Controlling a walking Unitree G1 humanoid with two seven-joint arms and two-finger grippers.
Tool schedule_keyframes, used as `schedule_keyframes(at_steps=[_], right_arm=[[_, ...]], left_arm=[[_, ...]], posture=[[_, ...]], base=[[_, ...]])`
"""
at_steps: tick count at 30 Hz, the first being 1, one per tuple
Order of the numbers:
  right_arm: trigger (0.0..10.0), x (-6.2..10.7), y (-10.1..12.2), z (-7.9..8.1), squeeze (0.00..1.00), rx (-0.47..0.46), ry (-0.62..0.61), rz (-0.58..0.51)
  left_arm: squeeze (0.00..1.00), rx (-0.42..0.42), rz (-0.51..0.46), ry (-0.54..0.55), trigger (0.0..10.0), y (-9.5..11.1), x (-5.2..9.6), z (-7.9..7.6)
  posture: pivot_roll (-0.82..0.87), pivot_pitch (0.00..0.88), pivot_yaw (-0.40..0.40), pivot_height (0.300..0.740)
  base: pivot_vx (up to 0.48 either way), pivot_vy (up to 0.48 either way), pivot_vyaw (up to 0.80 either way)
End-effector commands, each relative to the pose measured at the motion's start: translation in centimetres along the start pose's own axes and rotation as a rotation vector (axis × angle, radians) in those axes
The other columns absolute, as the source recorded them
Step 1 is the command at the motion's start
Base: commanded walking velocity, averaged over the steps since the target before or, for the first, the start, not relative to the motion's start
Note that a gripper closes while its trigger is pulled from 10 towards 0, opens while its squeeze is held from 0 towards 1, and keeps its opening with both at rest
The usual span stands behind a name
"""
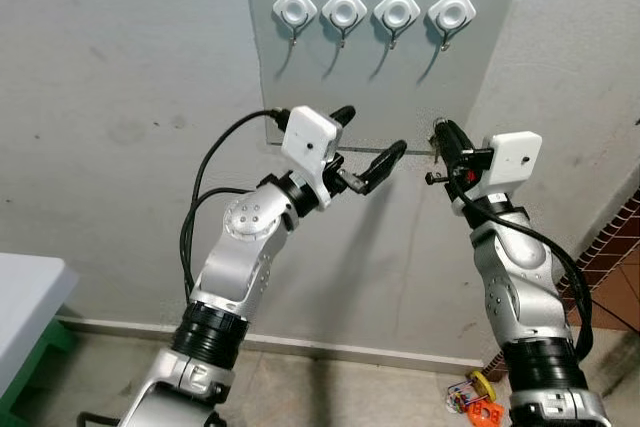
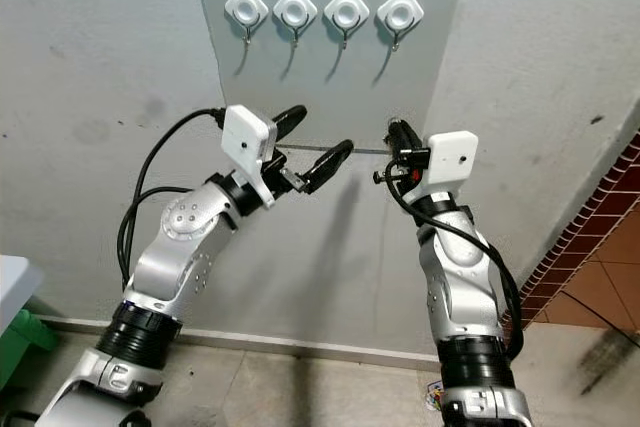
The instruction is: Hang keys on a hook
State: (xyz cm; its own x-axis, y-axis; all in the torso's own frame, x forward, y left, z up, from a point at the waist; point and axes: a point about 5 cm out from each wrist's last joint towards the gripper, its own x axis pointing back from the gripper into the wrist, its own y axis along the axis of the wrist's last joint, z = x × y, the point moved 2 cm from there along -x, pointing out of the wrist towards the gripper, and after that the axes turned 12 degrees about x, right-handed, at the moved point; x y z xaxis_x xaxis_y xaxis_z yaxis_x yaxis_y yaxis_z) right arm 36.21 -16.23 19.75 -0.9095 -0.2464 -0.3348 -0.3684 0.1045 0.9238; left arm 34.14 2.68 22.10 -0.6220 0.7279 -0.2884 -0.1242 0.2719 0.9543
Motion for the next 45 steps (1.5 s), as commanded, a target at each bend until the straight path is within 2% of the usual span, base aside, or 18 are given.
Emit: schedule_keyframes(at_steps=[1, 4, 10, 14, 24, 33, 45], right_arm=[[10.0, -0.6, 0.7, -0.1, 0.00, -0.004, 0.005, -0.035], [10.0, -1.6, 1.3, -0.4, 0.00, -0.006, 0.009, -0.060], [10.0, -2.3, 2.0, -0.7, 0.00, -0.007, 0.018, -0.089], [10.0, -2.9, 2.8, -0.8, 0.00, -0.041, 0.051, -0.139], [10.0, -2.5, 5.0, -0.5, 0.00, -0.120, 0.087, -0.265], [10.0, -2.5, 5.7, -0.9, 0.00, -0.132, 0.077, -0.297], [10.0, -3.4, 6.3, -1.5, 0.00, -0.205, 0.036, -0.301]], left_arm=[[0.00, -0.010, 0.001, -0.007, 10.0, 0.5, -0.1, 0.3], [0.00, -0.013, -0.003, -0.013, 10.0, 0.9, -0.3, 0.4], [0.00, -0.015, -0.006, -0.016, 10.0, 1.2, -0.4, 0.6], [0.00, -0.030, -0.010, -0.015, 10.0, 1.7, -0.5, 1.1], [0.00, -0.056, -0.012, -0.032, 10.0, 2.2, -0.7, 1.3], [0.00, -0.057, -0.009, -0.043, 10.0, 2.2, -1.0, 1.3], [0.00, -0.065, -0.015, -0.040, 10.0, 2.4, -1.0, 1.6]], posture=[[-0.09, 0.010, 0.069, 0.740], [-0.09, 0.008, 0.071, 0.740], [-0.08, 0.004, 0.072, 0.740], [-0.08, 0.000, 0.074, 0.740], [-0.08, 0.000, 0.080, 0.740], [-0.09, 0.000, 0.087, 0.740], [-0.08, 0.000, 0.087, 0.740]], base=[[0.000, 0.000, 0.00], [0.000, 0.000, 0.00], [0.000, 0.000, 0.00], [0.000, 0.000, 0.00], [0.000, 0.000, 0.00], [0.000, 0.000, 0.00], [0.000, 0.000, 0.00]])
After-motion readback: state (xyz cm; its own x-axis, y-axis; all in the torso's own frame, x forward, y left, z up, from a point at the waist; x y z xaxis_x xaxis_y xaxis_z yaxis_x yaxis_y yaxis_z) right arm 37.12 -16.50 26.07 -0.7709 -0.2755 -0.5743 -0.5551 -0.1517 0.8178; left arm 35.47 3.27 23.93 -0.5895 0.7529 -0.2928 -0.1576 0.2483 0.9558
